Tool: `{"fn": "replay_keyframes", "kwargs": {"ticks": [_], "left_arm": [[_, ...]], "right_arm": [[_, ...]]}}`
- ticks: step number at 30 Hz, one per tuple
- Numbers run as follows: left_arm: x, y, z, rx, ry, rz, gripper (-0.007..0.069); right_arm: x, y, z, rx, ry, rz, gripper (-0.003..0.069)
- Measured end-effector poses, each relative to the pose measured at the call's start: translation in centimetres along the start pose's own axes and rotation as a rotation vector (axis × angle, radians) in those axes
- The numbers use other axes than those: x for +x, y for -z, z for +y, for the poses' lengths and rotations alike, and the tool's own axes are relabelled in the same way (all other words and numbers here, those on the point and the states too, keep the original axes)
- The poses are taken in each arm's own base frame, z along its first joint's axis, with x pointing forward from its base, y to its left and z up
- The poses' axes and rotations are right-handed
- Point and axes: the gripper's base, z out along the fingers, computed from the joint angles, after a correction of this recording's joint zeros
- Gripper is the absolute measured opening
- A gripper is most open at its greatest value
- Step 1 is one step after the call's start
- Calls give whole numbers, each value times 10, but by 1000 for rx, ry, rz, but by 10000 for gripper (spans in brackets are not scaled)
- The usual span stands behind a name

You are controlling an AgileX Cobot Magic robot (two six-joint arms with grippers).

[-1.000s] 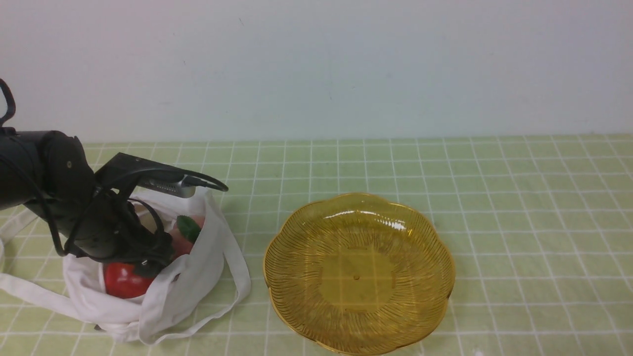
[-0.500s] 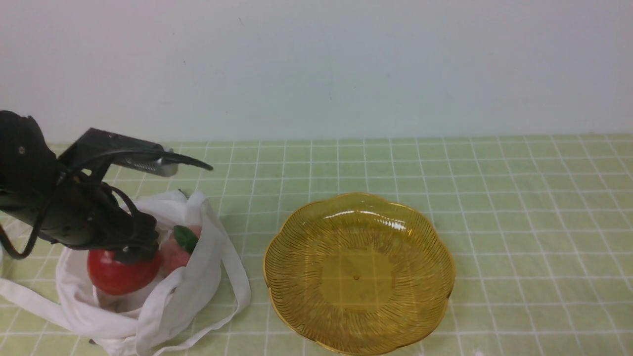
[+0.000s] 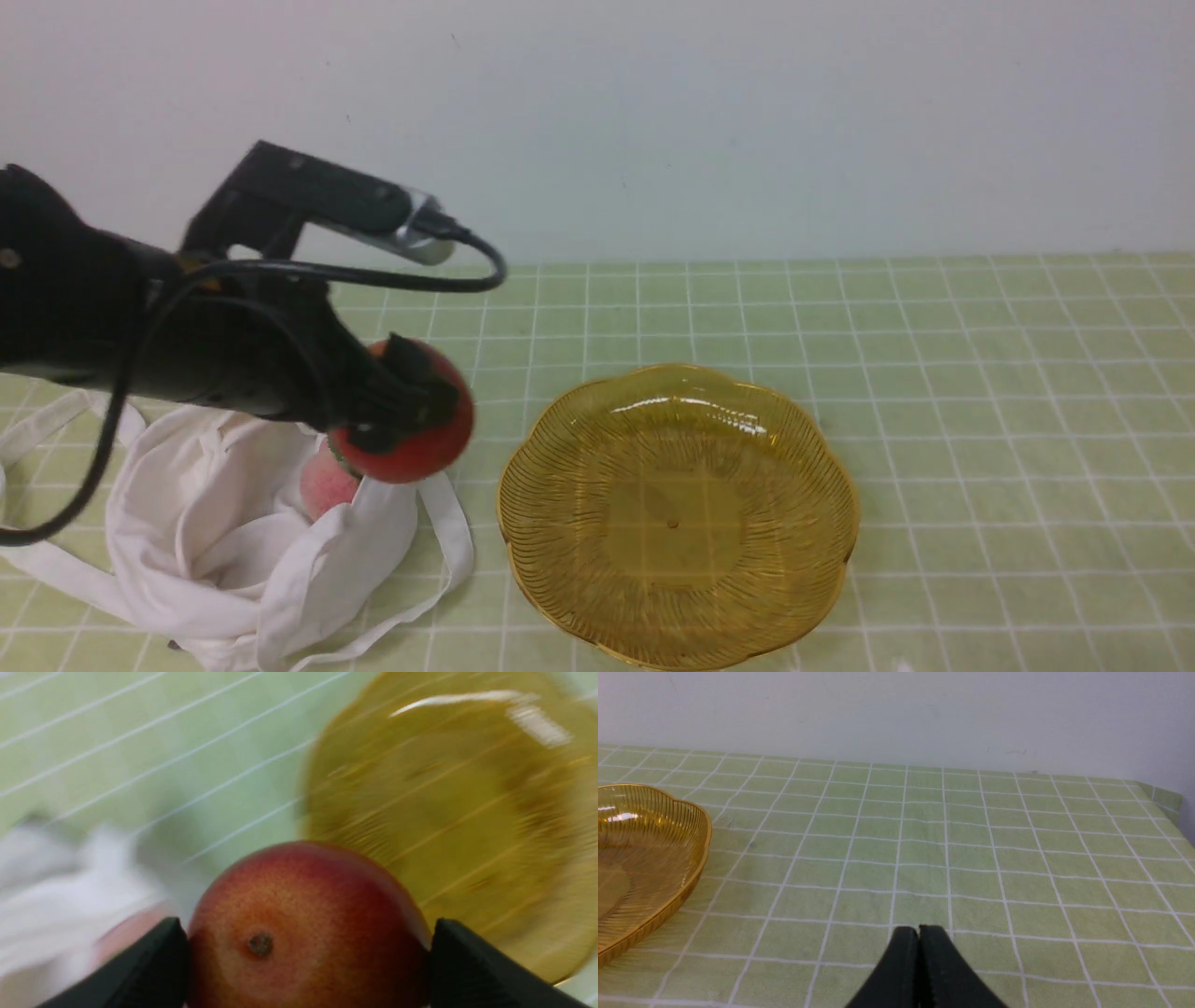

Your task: Take the fruit out of the bag on the green coffee tablecloth and place them on the plate.

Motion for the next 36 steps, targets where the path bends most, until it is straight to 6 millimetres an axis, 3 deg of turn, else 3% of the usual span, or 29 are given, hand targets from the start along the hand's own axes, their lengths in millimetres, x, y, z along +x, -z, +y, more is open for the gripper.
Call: {"fn": "replay_keyframes", "kwargs": {"ticks": [6,13,16,20,25,30,33,36], "left_arm": [[-7,-52,-39,92,-14,-28,601],[11,-123,-46,74,-19,65,601],[19,-135,-44,73,-15,106,601],[19,-137,-44,73,-14,108,655],[10,-122,-46,74,-26,65,682],[-10,-74,-51,88,-55,-49,654],[-19,-40,-54,104,-56,-115,554],[-28,17,-60,127,-29,-237,285]], "right_arm": [[0,0,0,0,0,0,-13],[0,0,0,0,0,0,-13],[0,0,0,0,0,0,-13],[0,0,0,0,0,0,-13],[0,0,0,0,0,0,-13],[0,0,0,0,0,0,-13],[0,0,0,0,0,0,-13],[0,0,0,0,0,0,-13]]}}
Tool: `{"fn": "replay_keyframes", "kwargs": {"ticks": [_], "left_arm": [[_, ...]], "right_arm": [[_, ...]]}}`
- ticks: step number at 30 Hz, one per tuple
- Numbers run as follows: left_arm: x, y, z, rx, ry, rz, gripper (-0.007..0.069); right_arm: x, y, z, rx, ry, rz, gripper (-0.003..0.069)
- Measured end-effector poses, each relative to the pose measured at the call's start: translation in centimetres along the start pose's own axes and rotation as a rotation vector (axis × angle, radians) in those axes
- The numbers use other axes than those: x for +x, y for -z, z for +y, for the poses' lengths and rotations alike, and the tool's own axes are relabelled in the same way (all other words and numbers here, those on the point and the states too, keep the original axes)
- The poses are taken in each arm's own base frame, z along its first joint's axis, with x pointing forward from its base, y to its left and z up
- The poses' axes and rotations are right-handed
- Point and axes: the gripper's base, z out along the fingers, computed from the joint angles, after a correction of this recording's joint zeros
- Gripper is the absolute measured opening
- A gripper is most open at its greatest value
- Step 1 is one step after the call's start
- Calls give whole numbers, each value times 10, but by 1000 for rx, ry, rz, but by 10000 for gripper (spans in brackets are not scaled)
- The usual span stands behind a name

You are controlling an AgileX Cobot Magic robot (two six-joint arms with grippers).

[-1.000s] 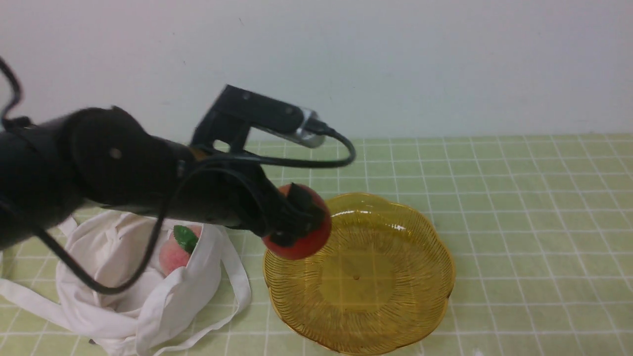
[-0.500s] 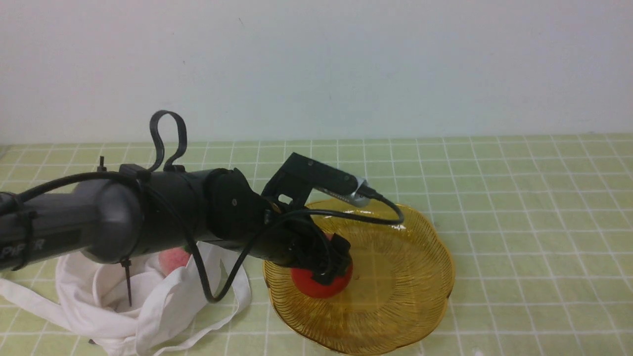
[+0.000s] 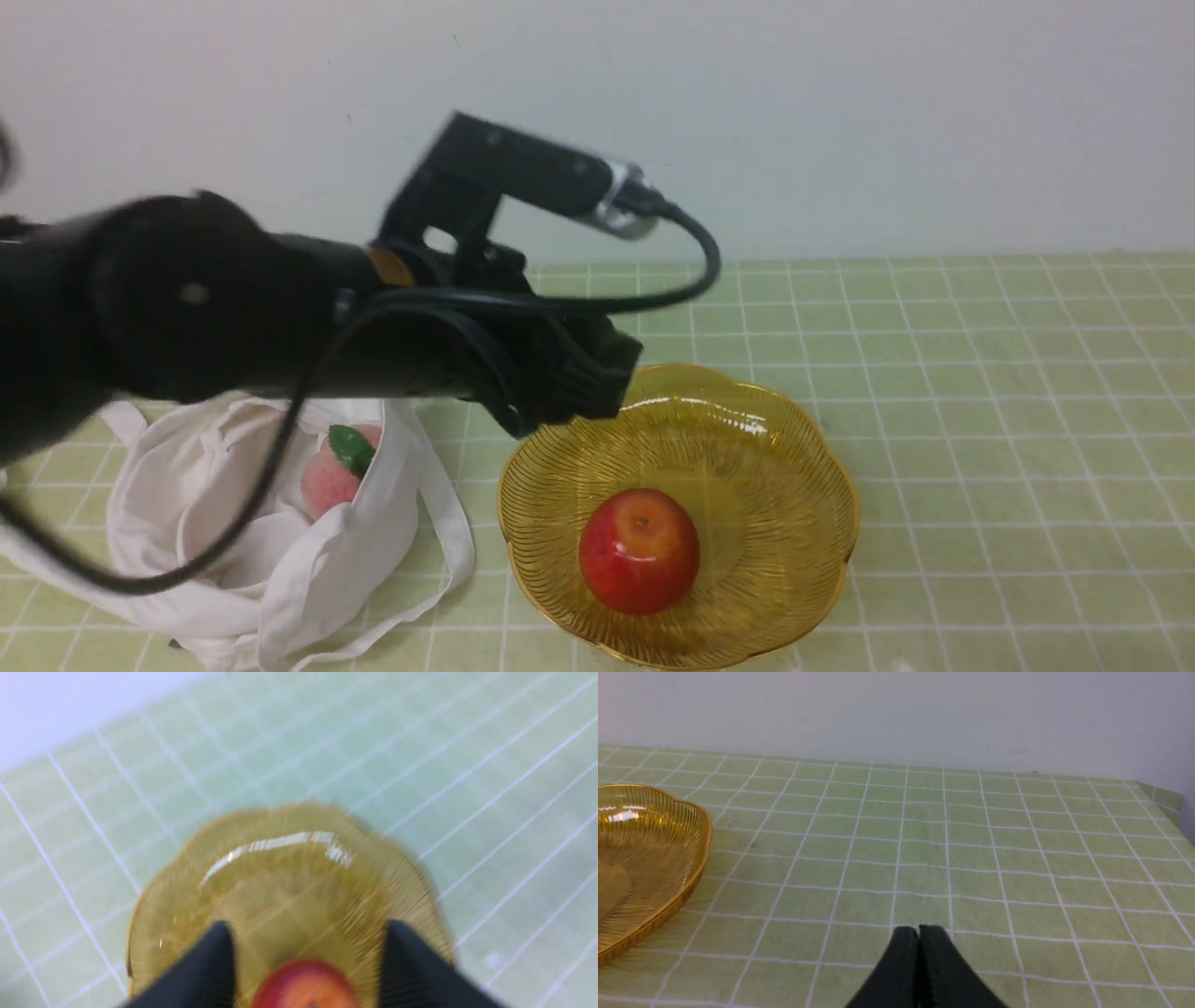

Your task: Take the fruit out of the bag on the green coffee tablecloth and place them on the plate.

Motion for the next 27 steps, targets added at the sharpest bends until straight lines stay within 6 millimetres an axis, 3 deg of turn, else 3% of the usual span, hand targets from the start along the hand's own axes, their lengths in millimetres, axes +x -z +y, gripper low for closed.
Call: {"fn": "replay_keyframes", "kwargs": {"ticks": [2,4,5,6,7,8,10,11,16,18,22,27], "left_arm": [[-10,35,-7,1,-10,-91,112],[-13,55,-10,0,-27,-142,62],[-16,84,-15,-3,-54,-206,15],[-16,98,-18,-3,-68,-235,6],[-16,98,-18,-2,-69,-233,4],[-14,122,-22,3,-91,-273,-4],[-10,145,-28,16,-104,-301,-8],[-9,147,-28,17,-106,-303,-8],[4,199,-38,27,-150,-402,-8],[7,207,-39,20,-164,-422,-8],[24,242,-40,-50,-237,-472,-8],[39,260,-33,-149,-196,-479,-8]], "right_arm": [[0,0,0,0,0,0,-13],[0,0,0,0,0,0,-13],[0,0,0,0,0,0,-13],[0,0,0,0,0,0,-13],[0,0,0,0,0,0,-13],[0,0,0,0,0,0,-13],[0,0,0,0,0,0,-13],[0,0,0,0,0,0,-13],[0,0,0,0,0,0,-13],[0,0,0,0,0,0,-13],[0,0,0,0,0,0,-13],[0,0,0,0,0,0,-13]]}}
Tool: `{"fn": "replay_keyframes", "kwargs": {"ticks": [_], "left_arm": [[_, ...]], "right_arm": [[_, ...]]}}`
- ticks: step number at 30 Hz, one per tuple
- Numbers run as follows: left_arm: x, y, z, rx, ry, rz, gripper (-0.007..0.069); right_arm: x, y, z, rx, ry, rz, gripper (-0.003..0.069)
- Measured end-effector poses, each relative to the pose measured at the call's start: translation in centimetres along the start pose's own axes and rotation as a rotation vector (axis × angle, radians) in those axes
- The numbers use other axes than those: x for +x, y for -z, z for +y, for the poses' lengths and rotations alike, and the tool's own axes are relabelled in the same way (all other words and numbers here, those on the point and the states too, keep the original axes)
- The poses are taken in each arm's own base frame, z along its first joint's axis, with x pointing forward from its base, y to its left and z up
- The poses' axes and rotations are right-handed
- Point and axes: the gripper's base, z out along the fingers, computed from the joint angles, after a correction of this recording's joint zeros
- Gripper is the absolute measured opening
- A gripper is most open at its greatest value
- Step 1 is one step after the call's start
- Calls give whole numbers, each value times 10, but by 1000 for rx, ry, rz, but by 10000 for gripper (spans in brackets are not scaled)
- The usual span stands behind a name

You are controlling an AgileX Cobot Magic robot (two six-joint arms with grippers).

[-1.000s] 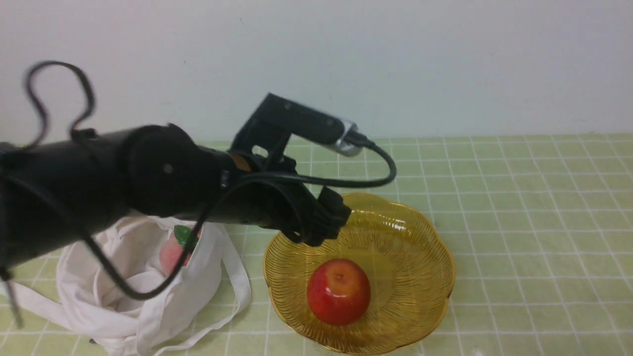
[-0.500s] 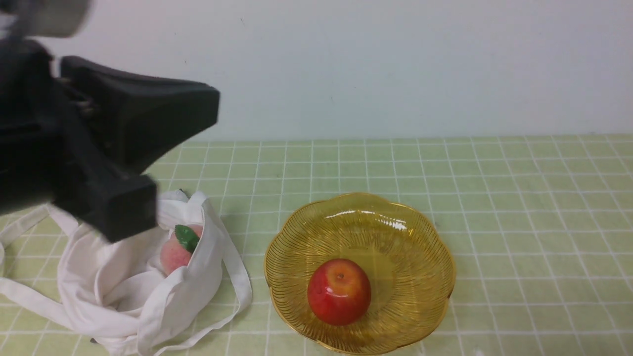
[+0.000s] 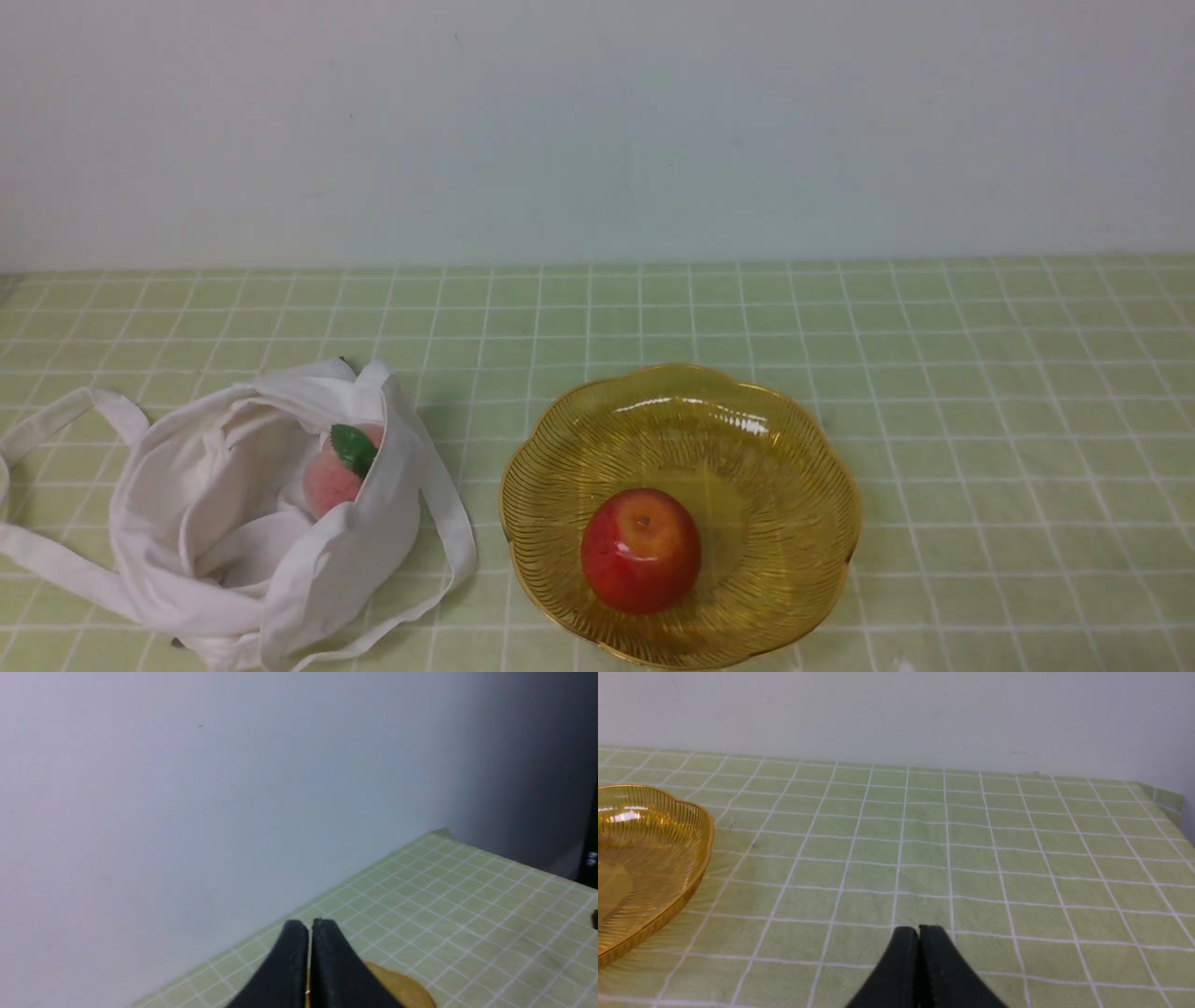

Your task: Take the fruit out of the bag on the green coffee tablecloth and place them on the plate.

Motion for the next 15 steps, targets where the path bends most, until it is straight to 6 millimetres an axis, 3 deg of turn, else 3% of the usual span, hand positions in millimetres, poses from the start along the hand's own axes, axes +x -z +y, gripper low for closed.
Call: {"fn": "replay_keyframes", "kwargs": {"ticks": [6,8,9,10,11,14,15], "left_arm": [[53,13,10,-196,80,55,-8],[93,12,8,-285,88,98,-8],[97,11,8,-291,89,102,-8],[121,7,7,-323,89,128,-8],[130,7,6,-345,91,119,-8],[183,-5,4,-425,88,127,-8],[188,-5,4,-441,88,115,-8]], "right_arm": [[0,0,0,0,0,0,-13],[0,0,0,0,0,0,-13],[0,0,0,0,0,0,-13],[0,0,0,0,0,0,-13],[0,0,0,0,0,0,-13],[0,0,0,0,0,0,-13],[0,0,0,0,0,0,-13]]}}
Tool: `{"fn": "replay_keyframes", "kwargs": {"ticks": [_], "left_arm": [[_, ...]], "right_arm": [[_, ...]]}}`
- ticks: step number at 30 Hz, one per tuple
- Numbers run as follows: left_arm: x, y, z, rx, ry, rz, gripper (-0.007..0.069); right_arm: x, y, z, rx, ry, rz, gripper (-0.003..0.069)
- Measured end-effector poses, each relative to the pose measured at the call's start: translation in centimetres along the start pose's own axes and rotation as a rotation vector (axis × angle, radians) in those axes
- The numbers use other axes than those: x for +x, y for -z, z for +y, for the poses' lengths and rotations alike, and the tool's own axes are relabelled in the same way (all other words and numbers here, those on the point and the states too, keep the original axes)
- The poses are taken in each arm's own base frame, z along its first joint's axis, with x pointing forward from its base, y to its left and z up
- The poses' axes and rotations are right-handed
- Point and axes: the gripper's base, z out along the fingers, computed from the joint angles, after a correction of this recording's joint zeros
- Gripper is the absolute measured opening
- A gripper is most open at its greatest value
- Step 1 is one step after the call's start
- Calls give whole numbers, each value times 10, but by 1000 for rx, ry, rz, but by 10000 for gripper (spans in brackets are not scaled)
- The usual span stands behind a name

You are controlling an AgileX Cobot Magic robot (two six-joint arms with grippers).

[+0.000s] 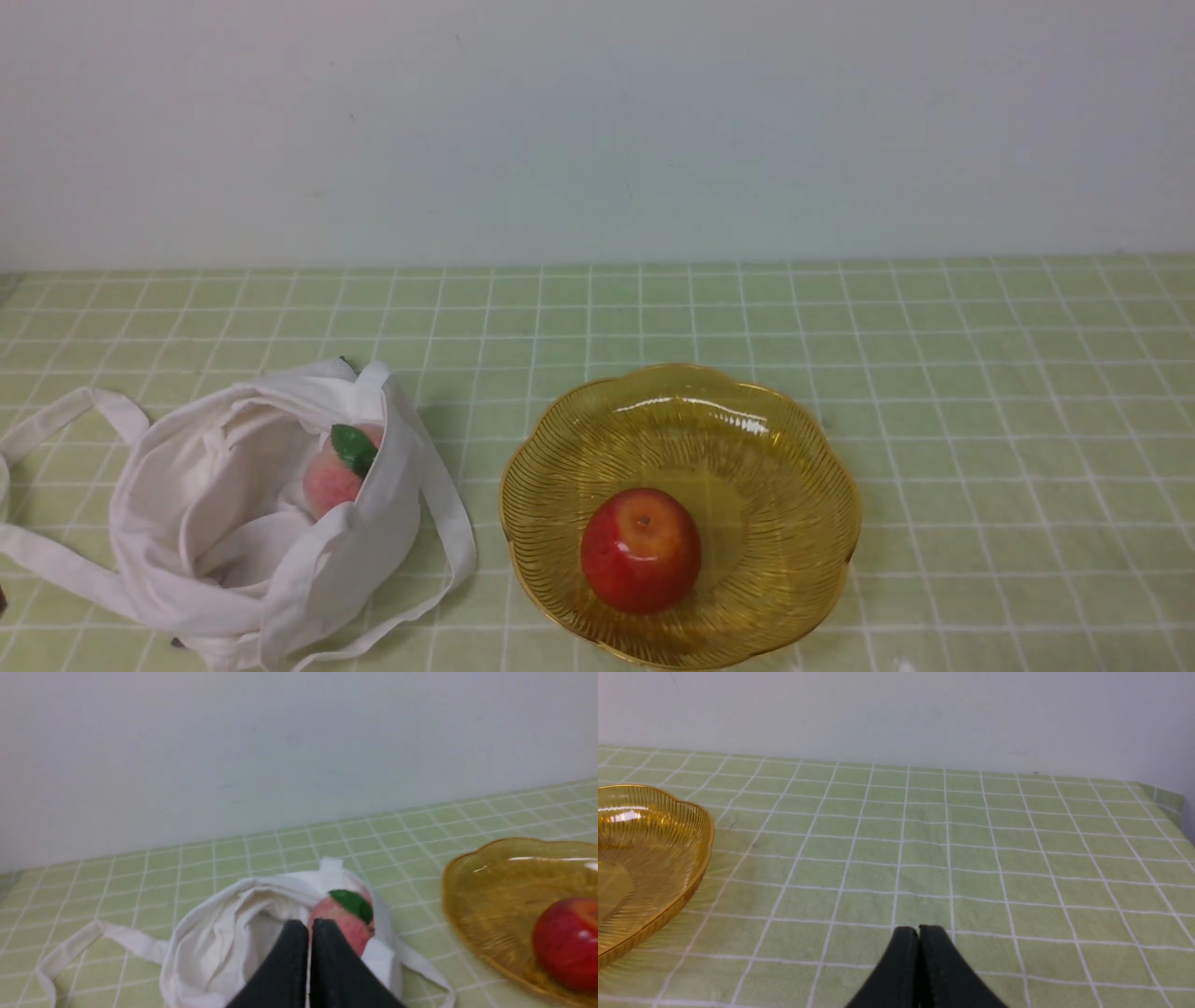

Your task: Take the fruit out of the bag on the green coffee tablecloth and place them on the plate.

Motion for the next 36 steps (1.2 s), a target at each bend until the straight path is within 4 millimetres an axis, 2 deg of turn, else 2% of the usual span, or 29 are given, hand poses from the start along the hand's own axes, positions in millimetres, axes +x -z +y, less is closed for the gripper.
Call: {"fn": "replay_keyframes", "kwargs": {"ticks": [3,6,7,36], "left_arm": [[44,-15,-1,-64,9,46,-8],[66,-22,0,-96,22,105,-8],[80,-25,0,-119,43,151,-8],[83,-25,0,-139,79,161,-8]], "right_arm": [[0,0,0,0,0,0,-13],[0,0,0,0,0,1,-13],[0,0,0,0,0,1,-13],[0,0,0,0,0,1,-13]]}}
